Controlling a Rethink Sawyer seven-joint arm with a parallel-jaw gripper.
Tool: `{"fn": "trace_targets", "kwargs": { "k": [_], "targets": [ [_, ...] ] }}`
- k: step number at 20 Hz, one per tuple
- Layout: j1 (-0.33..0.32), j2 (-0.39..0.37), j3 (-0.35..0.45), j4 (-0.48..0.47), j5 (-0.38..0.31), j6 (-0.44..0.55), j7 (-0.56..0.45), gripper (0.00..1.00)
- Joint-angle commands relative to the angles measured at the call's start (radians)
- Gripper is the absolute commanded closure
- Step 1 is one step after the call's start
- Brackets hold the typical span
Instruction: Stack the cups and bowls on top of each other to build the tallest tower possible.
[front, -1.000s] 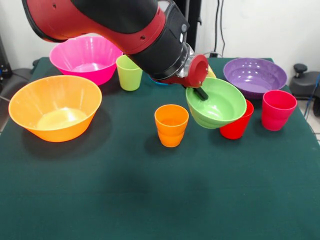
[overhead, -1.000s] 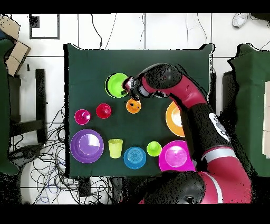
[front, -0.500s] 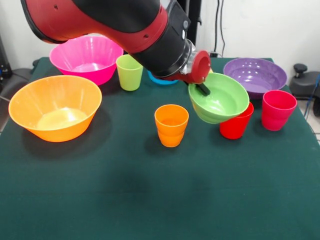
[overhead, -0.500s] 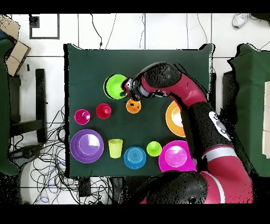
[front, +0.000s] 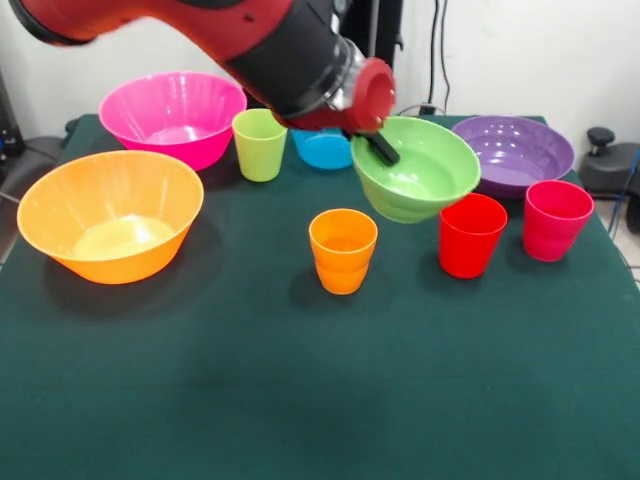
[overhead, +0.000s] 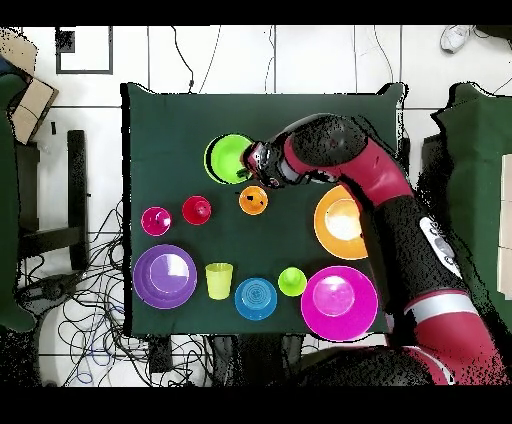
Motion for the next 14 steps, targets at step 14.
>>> {"fn": "trace_targets", "kwargs": {
  "k": [14],
  "targets": [
    [-0.05,0.0,0.074,0.07,-0.124,0.045,-0.175,1.0]
  ]
}}
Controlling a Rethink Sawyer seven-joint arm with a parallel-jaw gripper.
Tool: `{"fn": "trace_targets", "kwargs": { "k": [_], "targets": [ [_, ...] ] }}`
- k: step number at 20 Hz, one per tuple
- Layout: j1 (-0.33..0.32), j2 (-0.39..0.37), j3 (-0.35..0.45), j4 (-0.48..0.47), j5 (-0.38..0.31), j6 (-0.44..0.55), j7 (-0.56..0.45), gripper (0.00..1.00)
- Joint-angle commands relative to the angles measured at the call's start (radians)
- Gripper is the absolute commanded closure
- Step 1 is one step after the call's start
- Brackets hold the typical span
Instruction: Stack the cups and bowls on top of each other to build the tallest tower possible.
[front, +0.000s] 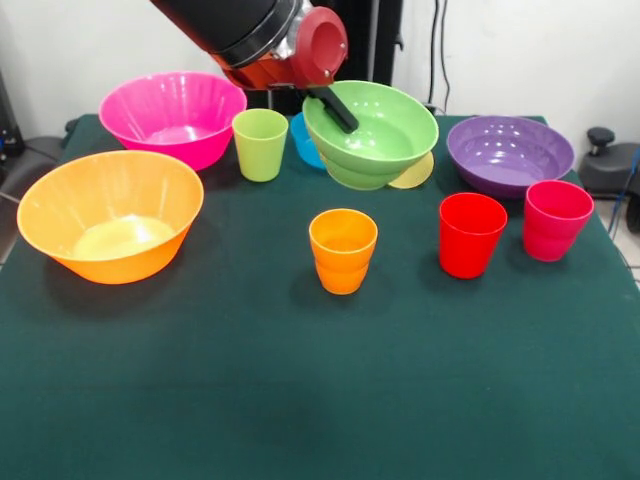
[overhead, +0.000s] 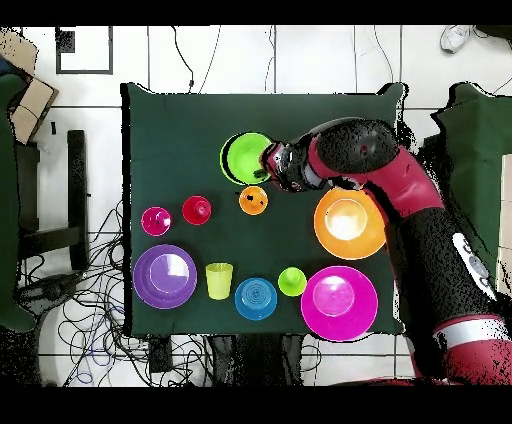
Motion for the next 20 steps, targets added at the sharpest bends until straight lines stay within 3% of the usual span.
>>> {"fn": "trace_targets", "kwargs": {
  "k": [1,20],
  "targets": [
    [0.022,0.068,0.045,0.026,-0.117,0.035,-0.173,1.0],
    [0.009,0.083,0.074,0.016,-0.168,0.019,-0.146,1.0]
  ]
}}
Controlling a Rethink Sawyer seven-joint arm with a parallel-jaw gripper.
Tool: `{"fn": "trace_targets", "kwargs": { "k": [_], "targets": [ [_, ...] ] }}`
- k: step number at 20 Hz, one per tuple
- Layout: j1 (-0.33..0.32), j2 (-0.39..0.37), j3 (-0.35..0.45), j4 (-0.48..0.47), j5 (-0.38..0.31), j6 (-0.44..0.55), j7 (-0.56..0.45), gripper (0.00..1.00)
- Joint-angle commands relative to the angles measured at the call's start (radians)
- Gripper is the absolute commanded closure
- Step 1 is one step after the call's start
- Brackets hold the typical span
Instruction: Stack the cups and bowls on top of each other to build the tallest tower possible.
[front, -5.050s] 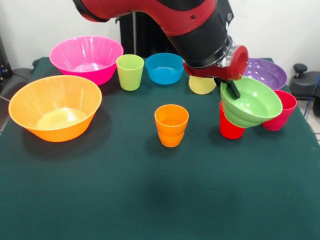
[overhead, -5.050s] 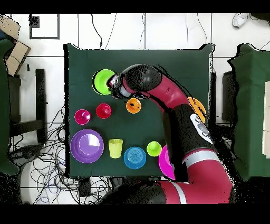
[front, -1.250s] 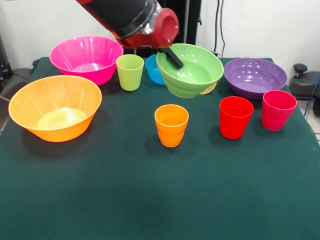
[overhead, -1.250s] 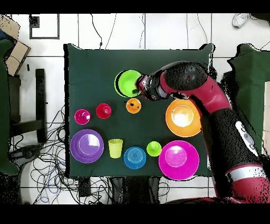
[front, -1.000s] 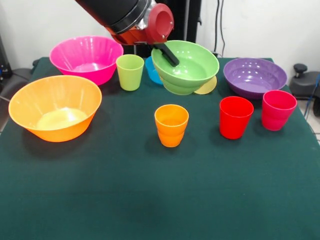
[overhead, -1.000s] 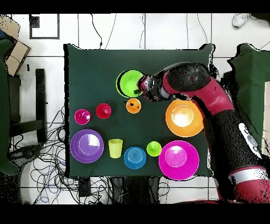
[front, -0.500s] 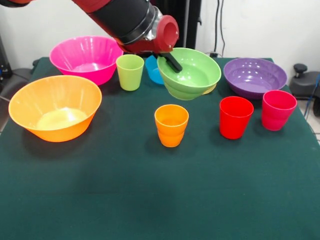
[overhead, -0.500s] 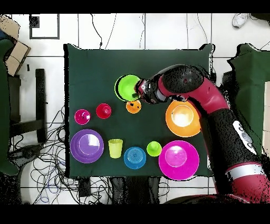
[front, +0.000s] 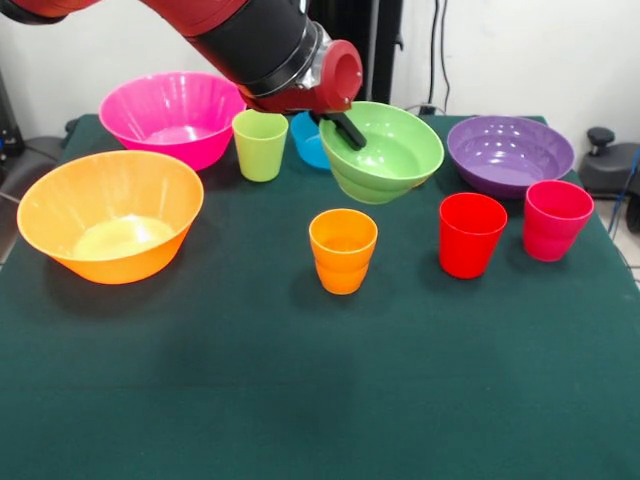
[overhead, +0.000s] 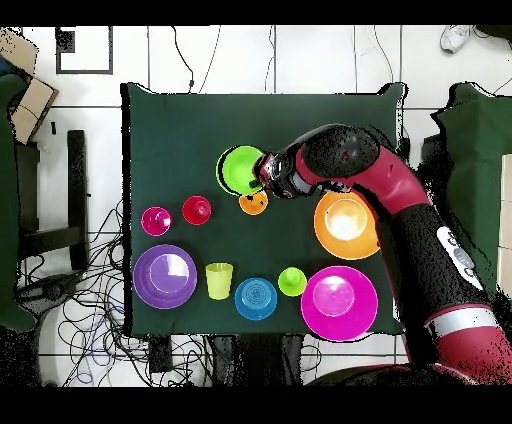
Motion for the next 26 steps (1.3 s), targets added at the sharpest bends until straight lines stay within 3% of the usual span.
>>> {"fn": "trace_targets", "kwargs": {
  "k": [1,11,26],
  "targets": [
    [0.008,0.04,0.049,0.019,-0.068,0.018,-0.146,1.0],
    [0.002,0.009,0.059,0.053,-0.07,0.004,-0.143,1.0],
    [-0.053,-0.118,0.111,0.213,-0.051,-0.034,-0.13,1.0]
  ]
}}
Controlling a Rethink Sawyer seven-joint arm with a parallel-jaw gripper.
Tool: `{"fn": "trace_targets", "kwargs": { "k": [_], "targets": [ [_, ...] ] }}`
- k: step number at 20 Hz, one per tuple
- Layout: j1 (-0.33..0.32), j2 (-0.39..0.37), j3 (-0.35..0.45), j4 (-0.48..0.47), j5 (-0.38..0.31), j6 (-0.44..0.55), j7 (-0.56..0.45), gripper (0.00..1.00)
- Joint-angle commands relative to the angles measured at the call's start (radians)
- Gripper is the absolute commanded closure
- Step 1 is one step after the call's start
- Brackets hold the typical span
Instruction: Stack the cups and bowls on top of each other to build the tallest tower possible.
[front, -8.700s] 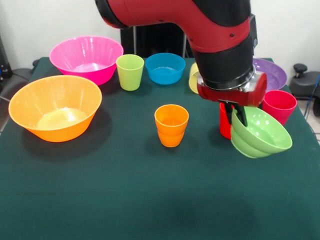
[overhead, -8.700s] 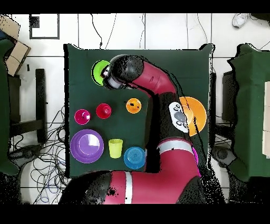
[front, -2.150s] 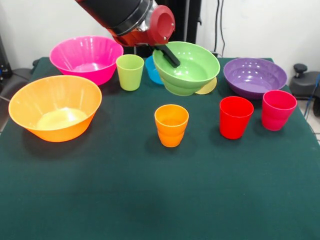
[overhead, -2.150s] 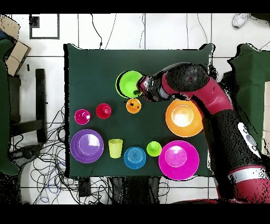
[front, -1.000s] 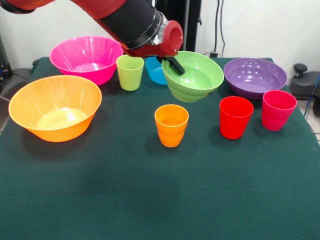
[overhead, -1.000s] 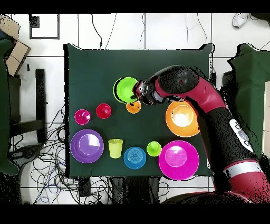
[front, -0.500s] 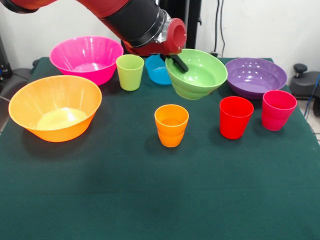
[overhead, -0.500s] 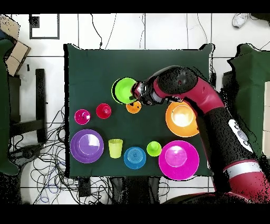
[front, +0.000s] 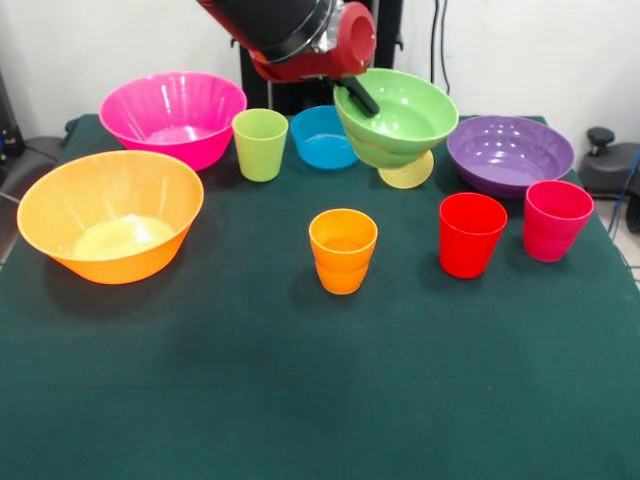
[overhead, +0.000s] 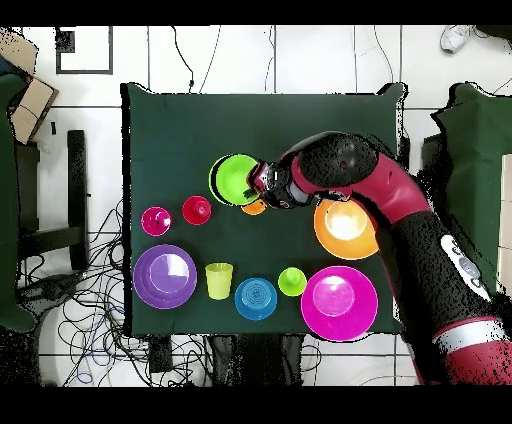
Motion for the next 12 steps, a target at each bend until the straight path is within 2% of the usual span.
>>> {"fn": "trace_targets", "kwargs": {
  "k": [1,12],
  "targets": [
    [-0.018,-0.065,0.063,0.127,-0.046,-0.034,-0.129,1.0],
    [-0.061,-0.205,0.135,0.259,0.01,-0.04,-0.105,1.0]
  ]
}}
